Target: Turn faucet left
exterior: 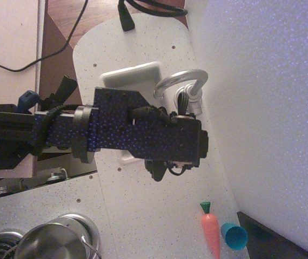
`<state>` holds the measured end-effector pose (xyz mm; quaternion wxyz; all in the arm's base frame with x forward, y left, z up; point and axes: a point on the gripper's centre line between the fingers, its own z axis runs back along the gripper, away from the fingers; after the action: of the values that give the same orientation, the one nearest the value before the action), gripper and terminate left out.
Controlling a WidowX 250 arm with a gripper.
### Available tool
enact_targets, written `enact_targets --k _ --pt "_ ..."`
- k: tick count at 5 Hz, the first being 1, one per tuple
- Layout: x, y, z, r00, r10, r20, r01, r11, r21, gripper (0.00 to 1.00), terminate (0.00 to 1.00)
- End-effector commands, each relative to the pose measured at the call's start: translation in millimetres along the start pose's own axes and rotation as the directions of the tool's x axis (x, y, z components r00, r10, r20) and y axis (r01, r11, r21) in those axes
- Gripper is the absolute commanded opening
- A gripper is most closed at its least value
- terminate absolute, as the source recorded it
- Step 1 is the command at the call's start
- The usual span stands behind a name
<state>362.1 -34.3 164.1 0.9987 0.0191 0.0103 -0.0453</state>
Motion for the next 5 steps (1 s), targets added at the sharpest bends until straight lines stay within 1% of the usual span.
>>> enact_targets --k 1,2,3,4,5 --pt "0.0 0.0 0.0 1.0 0.0 0.0 0.0 1.0 0.0 1.0 0.0" --pt "28.2 -5.3 -10.4 0.998 0.059 0.003 -0.058 0.996 -0.067 1.0 0.0" --pt "58.3 -15.7 -13.4 0.999 0.025 0.02 -0.023 0.994 -0.103 1.0 0.0" --pt "52.2 -13.1 -1.4 0.998 0.019 0.067 -0.013 0.997 -0.08 1.0 0.0" --pt "27.7 15.3 20.9 0.992 0.057 0.109 -0.052 0.998 -0.046 1.0 0.0"
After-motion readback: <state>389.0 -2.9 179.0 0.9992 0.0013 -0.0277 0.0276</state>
